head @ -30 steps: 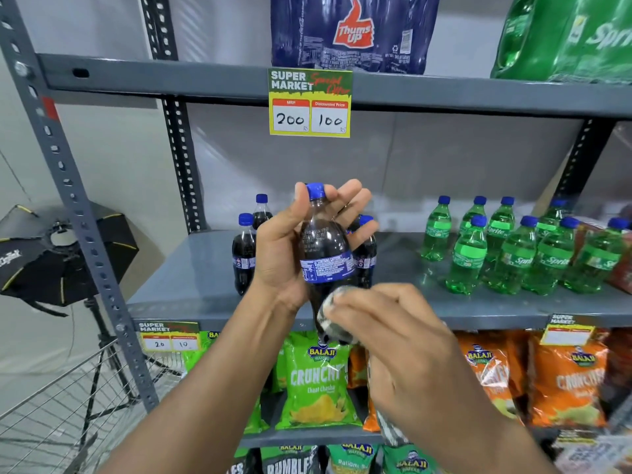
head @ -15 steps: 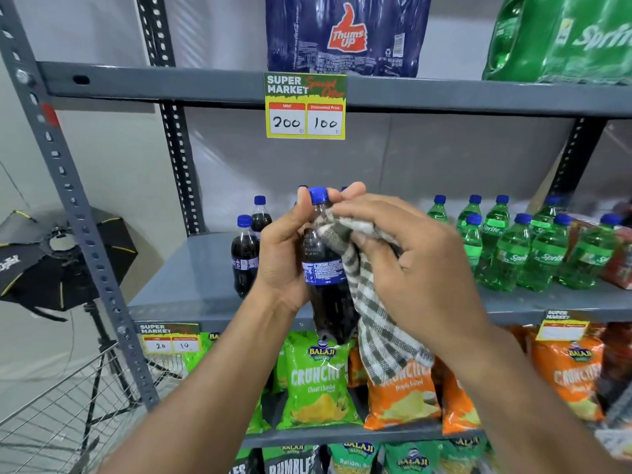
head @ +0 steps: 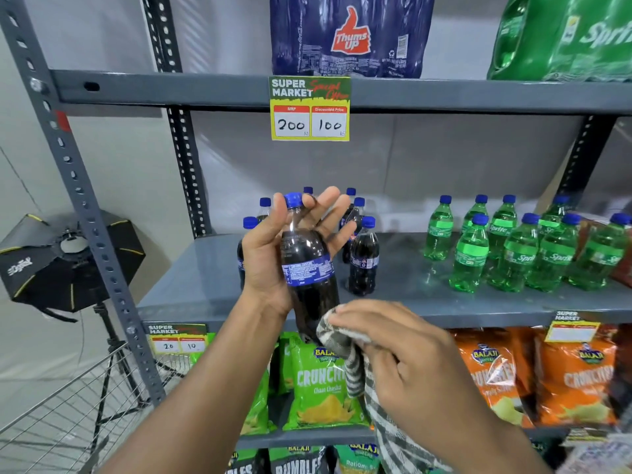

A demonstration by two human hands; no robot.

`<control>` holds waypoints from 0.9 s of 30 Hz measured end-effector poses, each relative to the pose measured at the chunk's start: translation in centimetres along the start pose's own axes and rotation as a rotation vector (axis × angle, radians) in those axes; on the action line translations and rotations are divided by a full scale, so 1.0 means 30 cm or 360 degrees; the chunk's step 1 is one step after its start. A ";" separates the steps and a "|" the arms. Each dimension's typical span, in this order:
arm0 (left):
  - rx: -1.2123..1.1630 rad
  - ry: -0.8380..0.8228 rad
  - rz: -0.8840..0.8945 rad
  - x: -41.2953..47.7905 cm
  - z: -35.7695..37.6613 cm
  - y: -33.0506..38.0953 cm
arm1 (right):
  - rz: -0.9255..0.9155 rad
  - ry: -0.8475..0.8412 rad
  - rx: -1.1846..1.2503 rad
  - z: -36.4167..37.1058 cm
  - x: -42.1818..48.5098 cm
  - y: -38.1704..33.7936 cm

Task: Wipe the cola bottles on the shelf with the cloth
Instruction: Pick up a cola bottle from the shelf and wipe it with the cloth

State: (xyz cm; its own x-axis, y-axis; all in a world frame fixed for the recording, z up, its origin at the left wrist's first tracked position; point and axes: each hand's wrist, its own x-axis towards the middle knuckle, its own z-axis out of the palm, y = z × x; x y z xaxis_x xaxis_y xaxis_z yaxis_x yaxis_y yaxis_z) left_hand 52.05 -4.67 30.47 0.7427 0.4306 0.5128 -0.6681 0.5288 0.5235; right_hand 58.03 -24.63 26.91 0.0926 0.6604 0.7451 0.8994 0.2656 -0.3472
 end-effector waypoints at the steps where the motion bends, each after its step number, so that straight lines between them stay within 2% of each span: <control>1: 0.0016 -0.0017 -0.0013 0.000 0.003 -0.004 | 0.0011 0.0035 0.0022 -0.015 0.012 -0.003; 5: 0.0064 -0.0076 -0.0094 0.002 0.025 -0.024 | -0.0074 0.0295 -0.0036 -0.072 0.130 -0.025; 8: 0.0091 -0.0116 -0.0135 0.006 0.038 -0.028 | -0.0163 0.0348 -0.0104 -0.074 0.204 -0.035; 15: 0.0252 0.0145 0.0063 0.018 0.047 -0.006 | -0.0202 0.0125 -0.0335 -0.007 0.111 0.015; 19: 0.0323 0.0215 0.0087 0.026 0.029 0.005 | -0.0254 -0.0125 -0.0534 0.022 0.051 0.023; 21: 0.0340 0.0222 0.0075 0.029 0.020 -0.001 | -0.0268 -0.0155 -0.0555 0.009 0.049 0.024; 27: 0.0481 0.0239 -0.0054 0.035 0.018 -0.031 | -0.0312 0.0193 -0.0562 -0.055 0.195 -0.020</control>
State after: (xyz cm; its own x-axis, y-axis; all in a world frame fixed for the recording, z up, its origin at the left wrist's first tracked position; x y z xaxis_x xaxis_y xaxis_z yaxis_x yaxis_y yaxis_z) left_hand 53.43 -5.12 30.88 0.7483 0.5313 0.3972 -0.6092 0.3135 0.7284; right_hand 58.75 -22.09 32.42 -0.0644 0.5284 0.8465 0.9942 0.1072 0.0087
